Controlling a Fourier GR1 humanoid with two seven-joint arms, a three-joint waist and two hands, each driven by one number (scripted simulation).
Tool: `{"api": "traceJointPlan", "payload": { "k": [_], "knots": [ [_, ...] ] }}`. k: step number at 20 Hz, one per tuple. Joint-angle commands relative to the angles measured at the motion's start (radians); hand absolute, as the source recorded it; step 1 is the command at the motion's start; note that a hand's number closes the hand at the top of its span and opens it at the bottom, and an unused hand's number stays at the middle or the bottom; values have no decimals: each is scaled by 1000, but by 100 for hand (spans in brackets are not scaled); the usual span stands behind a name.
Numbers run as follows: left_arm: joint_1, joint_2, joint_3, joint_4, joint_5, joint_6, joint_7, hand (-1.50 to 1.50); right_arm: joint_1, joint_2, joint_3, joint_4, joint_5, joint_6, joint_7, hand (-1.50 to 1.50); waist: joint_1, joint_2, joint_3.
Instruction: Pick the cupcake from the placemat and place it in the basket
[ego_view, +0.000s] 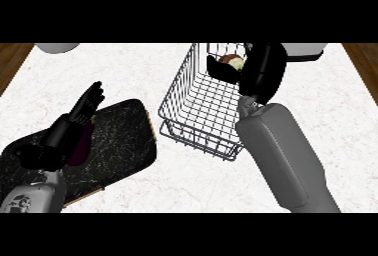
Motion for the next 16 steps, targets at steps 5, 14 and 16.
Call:
{"api": "traceJointPlan", "payload": {
  "k": [5,14,16],
  "knots": [
    [-11,9,34,11,35,-26,4,0,-47,-15,-54,-62,-51,57,-73,-150,-4,-2,0],
    [17,-17,-5,-38,-4,1,32,0,4,-38,-212,-222,-284,16,-78,-150,-7,-6,0],
    [-25,-23,-9,-14,-9,5,41,0,48,-16,-194,-280,-279,32,-46,-150,-11,-4,0]
  ]
}}
